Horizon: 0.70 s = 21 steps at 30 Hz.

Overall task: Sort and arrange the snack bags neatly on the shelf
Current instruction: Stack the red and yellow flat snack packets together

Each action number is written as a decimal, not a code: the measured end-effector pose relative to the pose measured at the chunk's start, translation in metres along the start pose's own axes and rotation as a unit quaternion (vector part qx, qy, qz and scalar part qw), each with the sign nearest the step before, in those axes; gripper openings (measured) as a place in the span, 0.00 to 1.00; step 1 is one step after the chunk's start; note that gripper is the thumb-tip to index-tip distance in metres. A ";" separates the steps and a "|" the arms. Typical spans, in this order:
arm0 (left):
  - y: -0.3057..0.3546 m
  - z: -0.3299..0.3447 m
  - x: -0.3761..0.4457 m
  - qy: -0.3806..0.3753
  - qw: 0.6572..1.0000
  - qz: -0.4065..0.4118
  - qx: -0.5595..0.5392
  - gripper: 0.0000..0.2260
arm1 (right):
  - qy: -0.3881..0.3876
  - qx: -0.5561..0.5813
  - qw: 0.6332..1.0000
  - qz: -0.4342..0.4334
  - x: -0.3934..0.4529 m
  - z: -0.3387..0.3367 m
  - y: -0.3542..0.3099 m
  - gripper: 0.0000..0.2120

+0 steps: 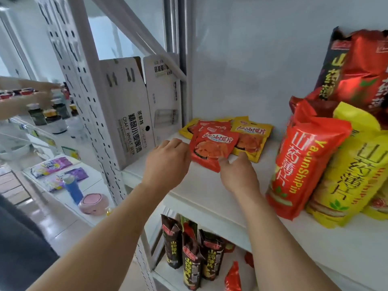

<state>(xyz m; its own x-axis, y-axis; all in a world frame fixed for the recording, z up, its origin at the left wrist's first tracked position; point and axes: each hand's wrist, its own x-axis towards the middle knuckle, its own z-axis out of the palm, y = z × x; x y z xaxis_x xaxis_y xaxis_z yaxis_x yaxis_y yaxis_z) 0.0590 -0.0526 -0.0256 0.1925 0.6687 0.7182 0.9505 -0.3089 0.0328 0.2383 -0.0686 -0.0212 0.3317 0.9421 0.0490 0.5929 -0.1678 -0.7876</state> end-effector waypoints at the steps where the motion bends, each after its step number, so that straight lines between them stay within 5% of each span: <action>1: -0.006 0.006 0.009 -0.003 1.000 -0.011 -0.006 0.10 | 0.006 0.002 1.000 0.017 0.011 0.006 -0.003 0.27; 14: -0.057 0.113 0.140 -0.150 0.960 -0.158 -0.176 0.15 | 0.155 -0.116 0.977 0.090 0.098 0.059 -0.037 0.27; 21: -0.068 0.141 0.167 -0.150 0.926 -0.223 -0.266 0.15 | 0.132 -0.180 0.968 0.111 0.119 0.070 -0.048 0.31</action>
<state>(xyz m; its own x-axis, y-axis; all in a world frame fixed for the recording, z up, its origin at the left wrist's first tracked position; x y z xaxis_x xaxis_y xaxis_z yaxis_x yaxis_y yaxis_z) 0.0609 0.1760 -0.0061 -0.0561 0.9431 0.3276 0.7129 -0.1919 0.6745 0.1978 0.0717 -0.0204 0.6288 0.7717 0.0957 0.6864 -0.4931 -0.5345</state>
